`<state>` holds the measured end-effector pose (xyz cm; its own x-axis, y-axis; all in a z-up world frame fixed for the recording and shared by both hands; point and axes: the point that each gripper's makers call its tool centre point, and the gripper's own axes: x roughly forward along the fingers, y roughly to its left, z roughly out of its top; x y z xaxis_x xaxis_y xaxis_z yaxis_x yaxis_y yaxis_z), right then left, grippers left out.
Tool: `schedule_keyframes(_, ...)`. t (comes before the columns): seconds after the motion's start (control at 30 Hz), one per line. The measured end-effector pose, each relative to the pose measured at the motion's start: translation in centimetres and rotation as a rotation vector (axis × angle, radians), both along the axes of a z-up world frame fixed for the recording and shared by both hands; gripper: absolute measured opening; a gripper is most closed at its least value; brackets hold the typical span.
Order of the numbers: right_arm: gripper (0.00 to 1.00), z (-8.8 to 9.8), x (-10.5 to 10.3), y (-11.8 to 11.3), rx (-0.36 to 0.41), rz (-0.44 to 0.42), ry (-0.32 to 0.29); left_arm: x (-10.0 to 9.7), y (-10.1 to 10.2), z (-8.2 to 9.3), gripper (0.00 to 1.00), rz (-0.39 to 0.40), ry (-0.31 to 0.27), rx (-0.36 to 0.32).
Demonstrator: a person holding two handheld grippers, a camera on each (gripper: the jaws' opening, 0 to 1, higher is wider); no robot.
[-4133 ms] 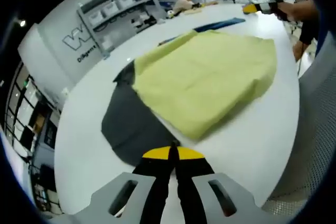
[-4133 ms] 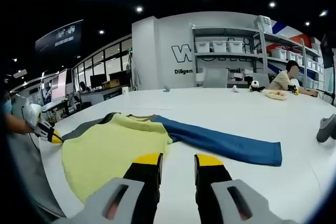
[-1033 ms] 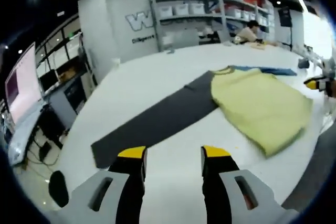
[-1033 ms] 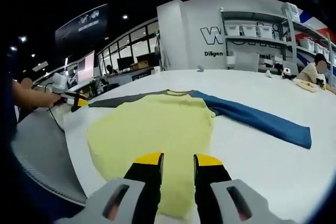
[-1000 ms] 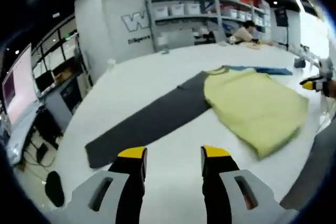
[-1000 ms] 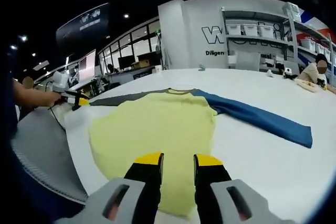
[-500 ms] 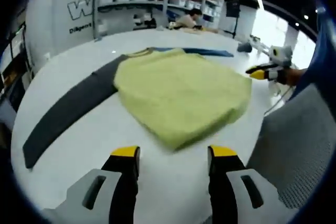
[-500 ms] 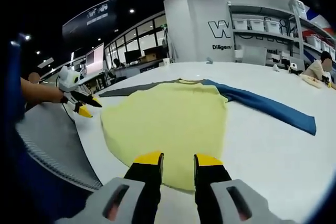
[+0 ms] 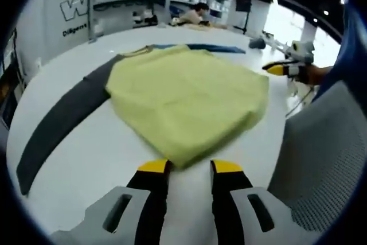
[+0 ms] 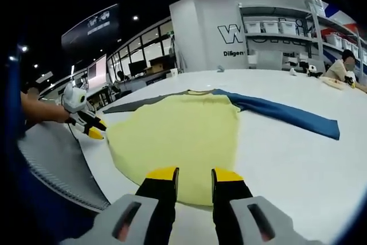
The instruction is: Fold the garment on the visible template until the final outline fits inside the template.
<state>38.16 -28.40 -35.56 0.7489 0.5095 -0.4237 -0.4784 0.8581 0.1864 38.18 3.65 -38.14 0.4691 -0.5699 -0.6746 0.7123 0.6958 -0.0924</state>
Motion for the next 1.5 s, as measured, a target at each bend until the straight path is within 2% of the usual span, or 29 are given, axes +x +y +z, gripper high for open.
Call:
schedule_keyframes(0.13,0.19,0.0,0.0,-0.1,0.004,-0.008,0.004,0.4,-0.2,0.3,0.24,-0.037,-0.04,0.013)
schedule_keyframes(0.2,0.19,-0.1,0.1,-0.4,0.011,-0.015,0.005,0.4,-0.7,0.8,0.17,-0.051,-0.055,0.01)
schedule_keyframes(0.33,0.19,-0.1,0.3,-0.8,0.015,-0.026,0.008,0.6,-1.4,2.7,0.14,-0.063,-0.084,-0.048)
schedule_keyframes(0.43,0.18,-0.1,0.3,-0.8,0.022,-0.034,0.011,0.7,-1.3,2.7,0.08,-0.083,-0.099,-0.018)
schedule_keyframes(0.47,0.18,-0.1,0.4,-0.9,0.024,-0.036,0.011,0.8,-1.2,2.6,0.04,-0.092,-0.092,0.003)
schedule_keyframes(0.63,0.18,-0.1,0.6,-0.8,0.028,-0.036,0.011,1.3,-1.1,3.6,0.04,-0.056,-0.064,-0.016)
schedule_keyframes(0.73,0.18,0.0,0.7,-0.8,0.038,-0.039,0.01,1.7,-0.9,3.9,0.04,-0.023,-0.024,-0.01)
schedule_keyframes(0.8,0.18,0.0,0.8,-0.7,0.038,-0.039,0.01,1.6,-1.2,4.6,0.04,0.035,0.087,-0.079)
schedule_keyframes(0.9,0.18,0.0,0.8,-0.7,0.042,-0.04,0.01,2.4,-1.5,6.5,0.03,0.085,0.085,-0.119)
schedule_keyframes(0.93,0.18,-0.1,0.8,-0.8,0.043,-0.041,0.01,2.6,-2.0,7.7,0.03,0.103,0.115,-0.136)
schedule_keyframes(1.03,0.18,-0.1,0.8,-0.9,0.045,-0.044,0.01,2.8,-2.4,8.5,0.03,0.113,0.127,-0.145)
schedule_keyframes(1.17,0.18,-0.1,0.7,-1.1,0.045,-0.05,0.012,3.2,-2.6,8.4,0.03,0.171,0.198,-0.201)
schedule_keyframes(1.23,0.18,-0.1,0.6,-1.1,0.046,-0.055,0.014,2.9,-2.1,7.1,0.03,0.179,0.223,-0.15)
schedule_keyframes(1.27,0.18,-0.2,0.6,-1.3,0.047,-0.057,0.016,2.8,-0.9,4.9,0.03,0.164,0.237,-0.049)
schedule_keyframes(1.33,0.18,-0.4,0.6,-1.3,0.048,-0.059,0.018,2.4,-0.4,3.7,0.03,0.125,0.229,0.031)
schedule_keyframes(1.37,0.18,-0.3,0.6,-1.3,0.048,-0.059,0.018,2.3,-0.4,3.2,0.03,0.131,0.24,0.04)
schedule_keyframes(1.5,0.18,-0.1,0.7,-1.2,0.053,-0.059,0.015,3.0,-0.7,1.8,0.04,0.16,0.226,0.024)
